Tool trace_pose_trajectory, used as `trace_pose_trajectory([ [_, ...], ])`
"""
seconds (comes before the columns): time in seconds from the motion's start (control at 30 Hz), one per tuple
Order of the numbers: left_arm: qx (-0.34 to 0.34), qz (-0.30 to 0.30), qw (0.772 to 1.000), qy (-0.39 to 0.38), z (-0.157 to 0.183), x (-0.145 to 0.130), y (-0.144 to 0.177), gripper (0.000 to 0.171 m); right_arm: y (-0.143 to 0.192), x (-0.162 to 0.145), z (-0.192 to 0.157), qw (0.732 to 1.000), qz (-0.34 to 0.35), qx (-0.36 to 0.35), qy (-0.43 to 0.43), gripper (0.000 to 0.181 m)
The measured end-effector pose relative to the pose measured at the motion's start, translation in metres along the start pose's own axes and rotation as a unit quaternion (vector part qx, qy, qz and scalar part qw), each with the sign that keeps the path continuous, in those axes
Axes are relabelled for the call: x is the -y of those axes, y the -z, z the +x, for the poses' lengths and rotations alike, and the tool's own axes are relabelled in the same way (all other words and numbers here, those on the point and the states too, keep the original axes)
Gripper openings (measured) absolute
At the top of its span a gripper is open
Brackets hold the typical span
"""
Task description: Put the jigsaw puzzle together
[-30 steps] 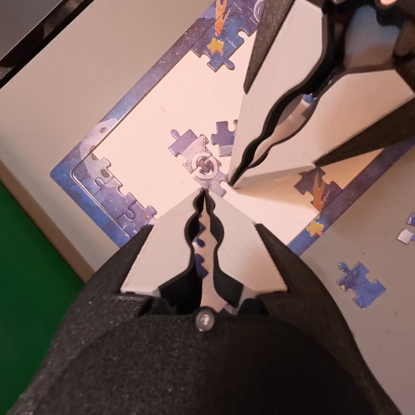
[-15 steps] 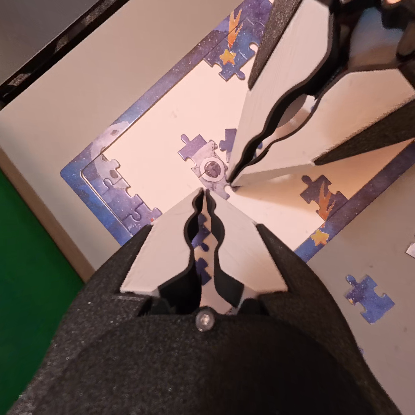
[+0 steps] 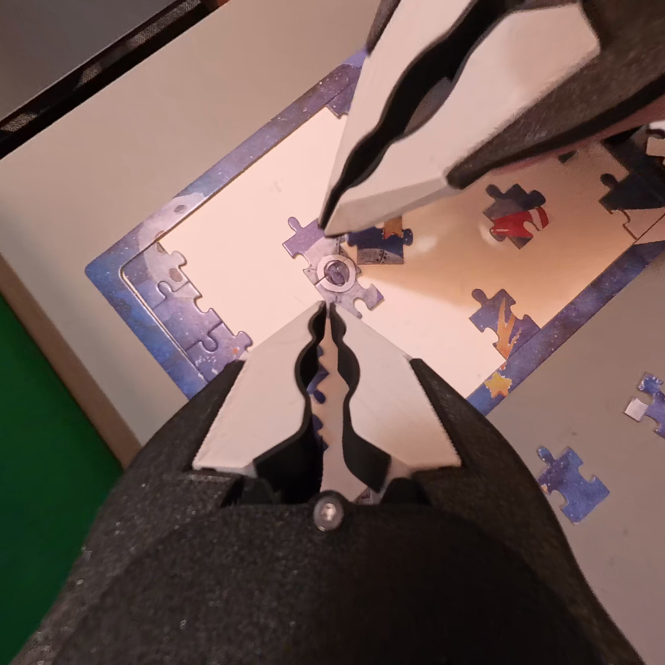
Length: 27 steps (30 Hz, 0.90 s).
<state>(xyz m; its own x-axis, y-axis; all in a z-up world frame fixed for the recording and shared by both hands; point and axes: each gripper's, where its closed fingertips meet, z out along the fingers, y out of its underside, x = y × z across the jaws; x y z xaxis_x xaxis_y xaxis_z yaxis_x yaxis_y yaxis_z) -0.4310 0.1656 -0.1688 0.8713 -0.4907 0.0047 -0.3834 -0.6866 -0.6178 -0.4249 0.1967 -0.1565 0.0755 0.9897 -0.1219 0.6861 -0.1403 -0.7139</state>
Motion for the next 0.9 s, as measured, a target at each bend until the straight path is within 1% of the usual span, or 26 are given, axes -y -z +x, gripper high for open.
trace_pose_trajectory([
  [0.1,-0.003,0.0,1.0,-0.001,0.004,-0.001,-0.005,0.0,-0.013,-0.013,-0.006,0.999,-0.033,0.002,0.022,0.0],
  [0.13,-0.002,-0.001,1.0,-0.002,0.004,-0.001,-0.005,0.0,-0.014,-0.01,-0.007,0.999,-0.021,-0.003,0.028,0.0],
  [0.23,0.002,-0.001,1.0,-0.001,0.004,0.001,-0.003,0.0,-0.014,-0.009,-0.005,0.999,-0.026,-0.007,0.027,0.0],
  [0.27,0.002,0.004,1.0,-0.001,0.005,0.003,-0.002,0.0,-0.011,-0.004,-0.006,0.999,-0.013,-0.009,0.028,0.0],
  [0.33,0.01,0.017,1.0,0.002,0.003,0.01,-0.001,0.0,-0.006,0.0,-0.012,1.0,-0.002,0.009,0.022,0.0],
  [0.4,0.016,0.016,1.0,0.009,0.0,0.012,-0.004,0.0,-0.005,-0.004,-0.013,0.999,-0.015,0.01,0.033,0.0],
  [0.47,0.018,0.011,1.0,0.015,-0.002,0.009,-0.011,0.0,-0.012,-0.017,-0.015,0.998,-0.047,0.009,0.042,0.001],
  [0.5,0.015,0.013,1.0,0.017,-0.001,0.008,-0.012,0.0,-0.012,-0.013,-0.015,0.998,-0.032,0.007,0.044,0.0],
  [0.57,0.016,0.012,1.0,0.018,-0.002,0.008,-0.011,0.0,-0.012,-0.014,-0.015,0.999,-0.035,0.012,0.036,0.0],
  [0.7,0.028,0.02,0.999,0.014,-0.002,0.013,-0.006,0.0,0.001,-0.007,-0.011,1.0,-0.013,0.011,0.024,0.0],
  [0.77,0.028,0.02,0.999,0.017,-0.002,0.014,-0.006,0.0,0.002,-0.009,-0.012,0.999,-0.02,0.011,0.029,0.0],
  [0.83,0.025,0.012,0.999,0.019,-0.002,0.01,-0.011,0.0,-0.002,-0.013,-0.014,0.999,-0.027,0.006,0.041,0.0],
  [0.9,0.018,0.018,0.999,0.024,-0.002,0.009,-0.013,0.0,-0.009,-0.019,-0.015,0.998,-0.041,0.002,0.049,0.0],
])
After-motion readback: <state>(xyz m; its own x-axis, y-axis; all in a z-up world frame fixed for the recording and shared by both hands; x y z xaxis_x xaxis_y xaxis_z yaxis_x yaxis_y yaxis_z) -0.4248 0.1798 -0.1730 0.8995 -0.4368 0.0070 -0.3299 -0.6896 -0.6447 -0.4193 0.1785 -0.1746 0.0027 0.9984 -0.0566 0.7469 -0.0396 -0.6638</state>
